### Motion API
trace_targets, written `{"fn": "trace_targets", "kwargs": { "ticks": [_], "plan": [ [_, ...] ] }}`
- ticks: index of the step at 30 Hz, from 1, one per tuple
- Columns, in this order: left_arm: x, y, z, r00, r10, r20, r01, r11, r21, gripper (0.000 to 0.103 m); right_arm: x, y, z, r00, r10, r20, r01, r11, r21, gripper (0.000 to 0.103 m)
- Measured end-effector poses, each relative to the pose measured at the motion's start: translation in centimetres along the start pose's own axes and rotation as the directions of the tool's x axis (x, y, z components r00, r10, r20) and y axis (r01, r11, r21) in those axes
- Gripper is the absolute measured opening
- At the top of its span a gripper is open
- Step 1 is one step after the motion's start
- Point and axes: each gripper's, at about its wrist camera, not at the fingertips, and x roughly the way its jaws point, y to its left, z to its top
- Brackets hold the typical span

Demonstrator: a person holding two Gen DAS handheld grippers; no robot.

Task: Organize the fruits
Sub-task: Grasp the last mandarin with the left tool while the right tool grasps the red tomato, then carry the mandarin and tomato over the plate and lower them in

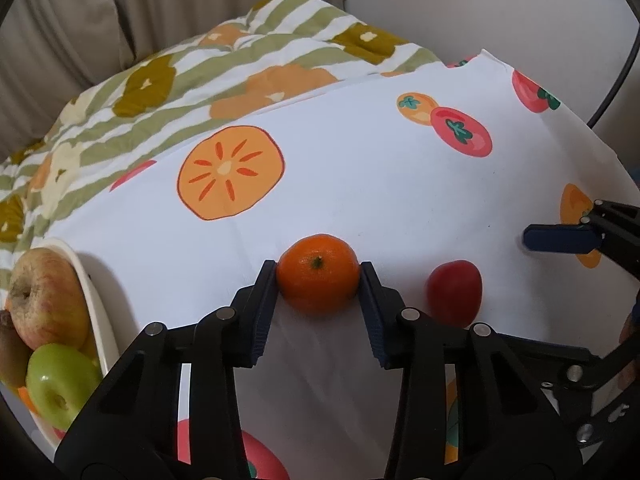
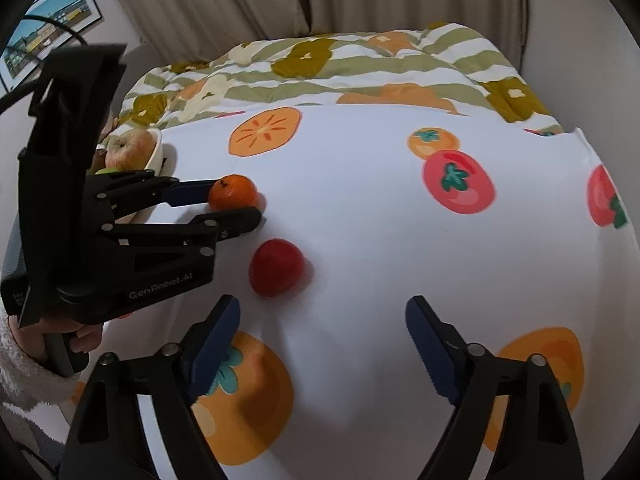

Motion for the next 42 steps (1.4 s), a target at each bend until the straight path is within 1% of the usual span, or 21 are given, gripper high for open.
{"fn": "trace_targets", "kwargs": {
  "ticks": [7, 9, 14, 16, 18, 20, 22, 23, 31, 33, 37, 42],
  "plan": [
    [-0.4, 1.3, -0.6, 1.0, 0.019, -0.013, -0.019, 0.999, -0.034, 0.044, 1.0, 0.8, 1.0, 1.0, 0.021, -0.001, -0.021, 0.999, -0.04, 0.067],
    [-0.6, 1.6, -0.8, 1.0, 0.017, -0.016, -0.018, 0.999, -0.05, 0.044, 1.3, 1.0, 1.3, 1.0, 0.031, -0.002, -0.031, 0.998, -0.047, 0.062],
    [-1.0, 2.1, -1.3, 1.0, 0.025, -0.019, -0.027, 0.997, -0.078, 0.044, 1.7, 1.6, 1.7, 0.999, 0.038, 0.007, -0.038, 0.997, -0.066, 0.06],
    [-1.1, 2.3, -1.5, 0.999, 0.03, -0.021, -0.031, 0.996, -0.082, 0.044, 1.9, 1.8, 1.8, 0.999, 0.038, 0.007, -0.038, 0.997, -0.074, 0.058],
    [-1.1, 2.4, -1.7, 0.999, 0.036, -0.023, -0.038, 0.996, -0.083, 0.044, 2.3, 1.9, 1.7, 1.0, 0.03, 0.0, -0.03, 0.996, -0.08, 0.05],
    [-1.1, 2.5, -1.9, 0.999, 0.041, -0.022, -0.043, 0.995, -0.087, 0.044, 2.5, 1.9, 1.6, 1.0, 0.029, -0.001, -0.029, 0.996, -0.081, 0.045],
    [-1.2, 2.5, -2.0, 0.999, 0.044, -0.022, -0.046, 0.994, -0.097, 0.044, 2.5, 2.1, 1.6, 1.0, 0.025, 0.007, -0.025, 0.996, -0.089, 0.034],
    [-1.3, 2.5, -2.1, 0.999, 0.046, -0.022, -0.048, 0.994, -0.1, 0.044, 2.5, 2.1, 1.6, 1.0, 0.029, 0.006, -0.028, 0.996, -0.088, 0.032],
    [-3.4, 2.2, -2.4, 0.998, 0.065, 0.004, -0.064, 0.992, -0.11, 0.044, 0.1, 2.5, 2.3, 0.998, 0.026, 0.065, -0.02, 0.995, -0.097, 0.032],
    [-4.5, 2.1, -2.4, 0.997, 0.07, 0.018, -0.067, 0.991, -0.117, 0.044, -0.8, 2.6, 2.5, 0.997, 0.029, 0.077, -0.021, 0.995, -0.096, 0.032],
    [-6.4, 1.9, -2.6, 0.995, 0.085, 0.042, -0.079, 0.988, -0.129, 0.044, -3.1, 2.9, 2.9, 0.992, 0.058, 0.111, -0.05, 0.996, -0.076, 0.032],
    [-9.6, 2.2, -3.4, 0.991, 0.107, 0.077, -0.093, 0.981, -0.168, 0.044, -5.3, 4.3, 3.2, 0.989, 0.057, 0.136, -0.043, 0.994, -0.099, 0.032]
  ]
}}
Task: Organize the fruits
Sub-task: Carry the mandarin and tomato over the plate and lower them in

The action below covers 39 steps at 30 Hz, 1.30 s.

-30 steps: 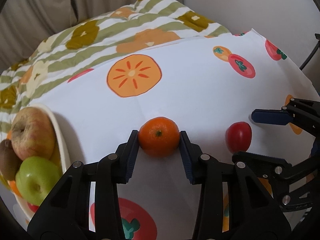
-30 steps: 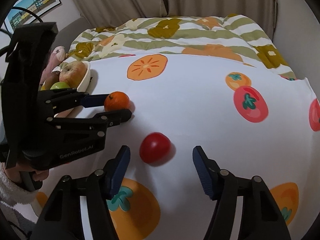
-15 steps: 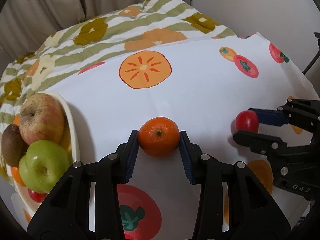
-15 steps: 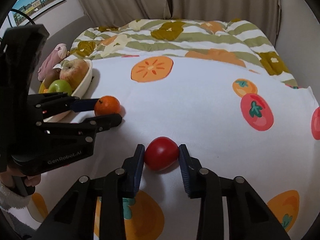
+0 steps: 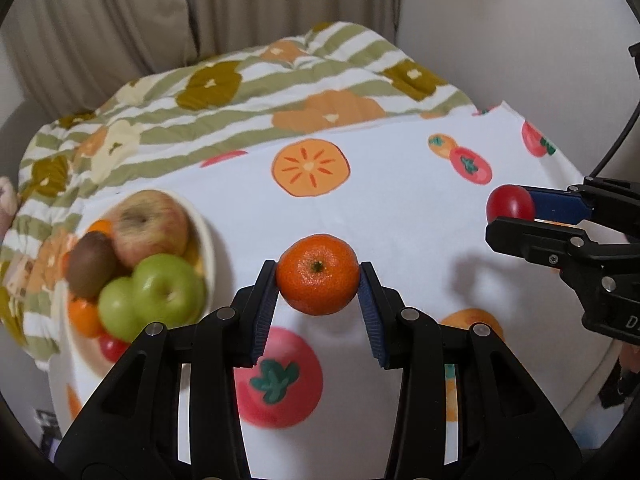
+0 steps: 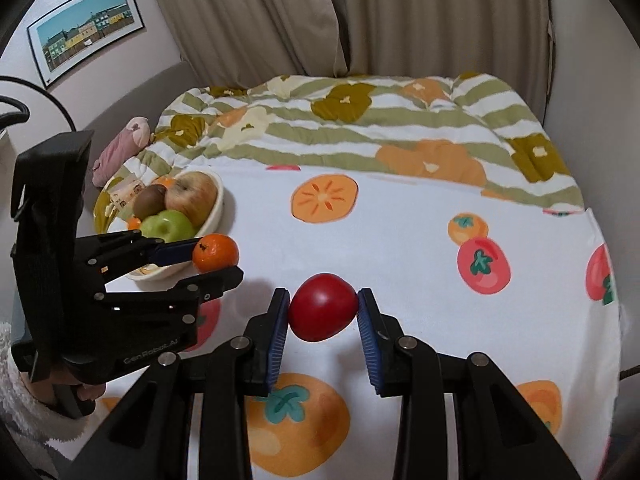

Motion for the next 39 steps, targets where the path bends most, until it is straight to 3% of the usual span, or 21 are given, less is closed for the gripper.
{"fn": "trace_targets", "kwargs": {
  "ticks": [9, 15, 21, 27, 39],
  "plan": [
    [-6.1, 4.4, -1.6, 0.996, 0.08, 0.039, -0.076, 0.994, -0.082, 0.044, -1.2, 4.2, 1.5, 0.997, 0.076, 0.007, -0.075, 0.997, -0.034, 0.032],
    [-7.5, 9.4, -3.0, 0.99, 0.134, 0.039, -0.129, 0.984, -0.12, 0.044, 0.4, 9.1, 2.6, 0.992, 0.13, -0.004, -0.13, 0.989, -0.074, 0.032],
    [-6.5, 13.5, -4.5, 0.989, 0.149, 0.019, -0.145, 0.98, -0.136, 0.044, 3.2, 13.4, 3.2, 0.987, 0.159, -0.03, -0.161, 0.983, -0.093, 0.032],
    [-3.7, 16.1, -6.2, 0.992, 0.124, 0.004, -0.123, 0.988, -0.094, 0.044, 5.9, 15.8, 3.2, 0.988, 0.149, -0.051, -0.152, 0.985, -0.076, 0.032],
    [-0.9, 16.1, -7.4, 0.998, 0.062, 0.009, -0.062, 0.998, -0.005, 0.045, 8.5, 16.6, 2.0, 0.993, 0.088, -0.082, -0.087, 0.996, 0.014, 0.032]
  ]
}}
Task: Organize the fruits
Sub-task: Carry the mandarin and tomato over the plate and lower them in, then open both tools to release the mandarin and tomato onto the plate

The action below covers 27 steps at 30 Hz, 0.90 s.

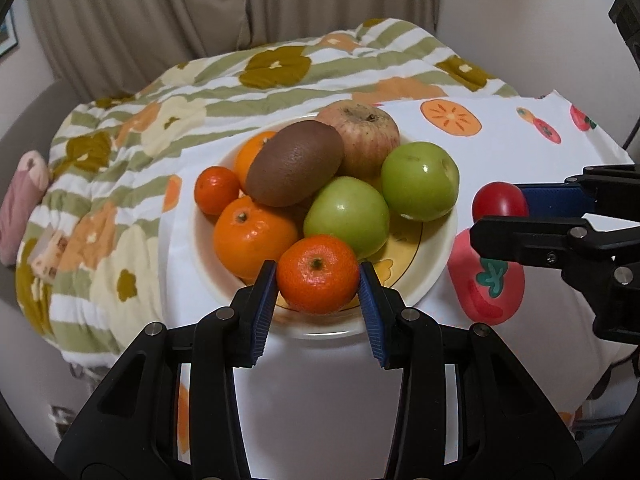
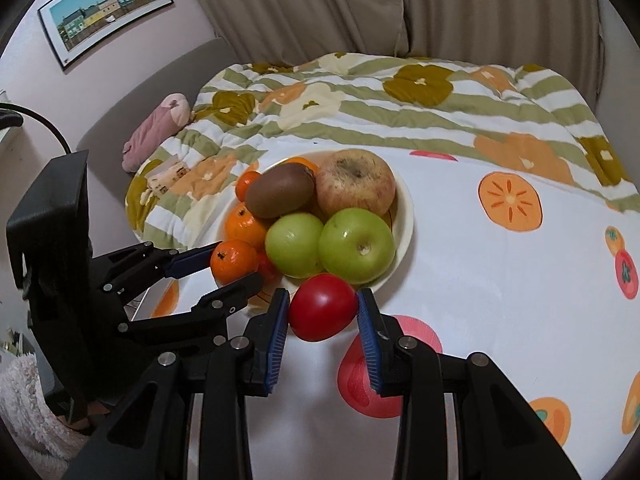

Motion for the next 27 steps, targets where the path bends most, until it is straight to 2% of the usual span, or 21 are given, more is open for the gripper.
{"fn": "trace_targets", "kwargs": {
  "ticks": [1, 2, 3, 4, 5, 8, 22, 27],
  "plan": [
    [-0.1, 0.0, 0.1, 1.0, -0.007, 0.004, 0.007, 1.0, -0.002, 0.047, 0.0, 0.0, 0.0, 1.0, -0.002, -0.001, 0.002, 1.0, 0.001, 0.032],
    [-0.1, 0.2, 0.1, 1.0, -0.01, 0.007, 0.01, 1.0, -0.004, 0.062, 0.0, 0.0, 0.1, 1.0, -0.007, -0.001, 0.007, 1.0, 0.003, 0.032],
    [-0.2, 0.3, 0.2, 1.0, -0.001, 0.011, 0.001, 1.0, -0.004, 0.089, 0.0, 0.1, 0.1, 1.0, -0.01, 0.0, 0.01, 1.0, 0.004, 0.032],
    [-0.5, 0.3, 0.2, 1.0, 0.013, 0.024, -0.013, 1.0, -0.003, 0.099, -0.1, 0.1, 0.1, 1.0, -0.013, 0.001, 0.013, 1.0, 0.006, 0.032],
    [-1.0, 0.4, 0.2, 0.999, 0.027, 0.047, -0.027, 1.0, -0.001, 0.103, -0.1, 0.2, 0.2, 1.0, -0.015, 0.002, 0.015, 1.0, 0.008, 0.032],
    [-2.1, 0.8, 0.2, 0.997, 0.037, 0.069, -0.038, 0.999, 0.008, 0.103, -0.1, 0.3, 0.5, 1.0, -0.017, 0.003, 0.017, 1.0, 0.008, 0.032],
    [-4.3, 6.1, -1.7, 0.991, 0.133, 0.006, -0.132, 0.988, -0.077, 0.103, 2.8, 2.2, 1.5, 0.999, -0.009, -0.045, 0.007, 0.999, -0.048, 0.032],
    [-4.2, 6.9, -2.4, 0.991, 0.137, -0.011, -0.137, 0.986, -0.09, 0.103, 3.6, 2.5, 1.5, 0.999, -0.017, -0.05, 0.014, 0.999, -0.05, 0.032]
  ]
}}
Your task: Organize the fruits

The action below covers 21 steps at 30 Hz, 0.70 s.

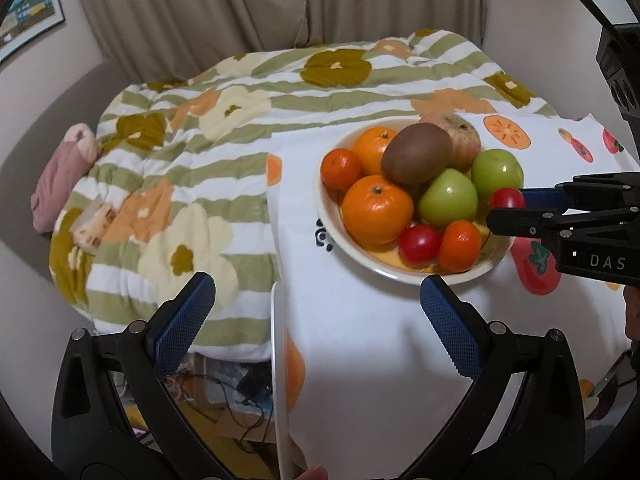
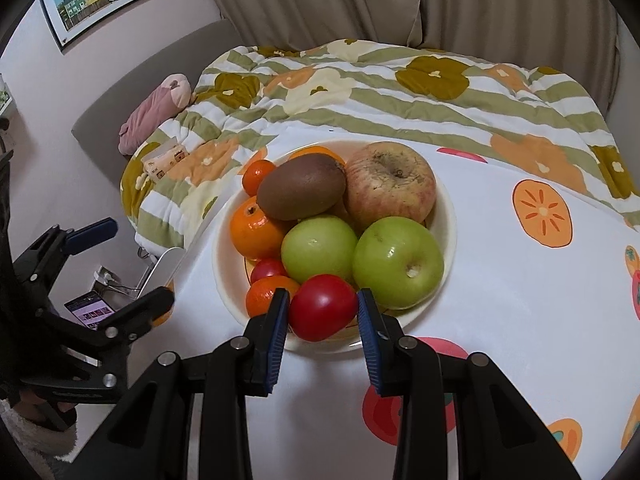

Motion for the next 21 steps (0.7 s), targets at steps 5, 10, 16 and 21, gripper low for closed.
{"fn": "trace_targets", "kwargs": {
  "ticks": [5, 10, 16, 21],
  "plan": [
    [0.3, -0.3, -0.4, 1.0, -0.009, -0.009, 0.01, 1.0, 0.014, 0.103, 0.7, -0.3, -0.1, 1.0, -0.017, -0.016, 0.017, 1.0, -0.007, 0.032],
    [-0.1, -0.2, -0.4, 1.0, -0.017, -0.002, 0.017, 1.0, 0.021, 0.103, 0.5, -0.6, -0.3, 1.0, 0.021, -0.005, -0.021, 0.999, 0.041, 0.052],
    [-1.4, 0.0, 0.0, 1.0, 0.01, 0.012, -0.01, 1.0, -0.002, 0.103, -1.1, 0.3, -0.8, 0.999, 0.018, 0.038, -0.019, 0.999, 0.034, 0.088],
    [-3.4, -0.8, 0.8, 0.999, 0.035, 0.025, -0.035, 0.999, -0.028, 0.103, -3.4, 0.5, -0.6, 0.997, 0.022, 0.072, -0.023, 1.0, 0.005, 0.096]
  ]
}}
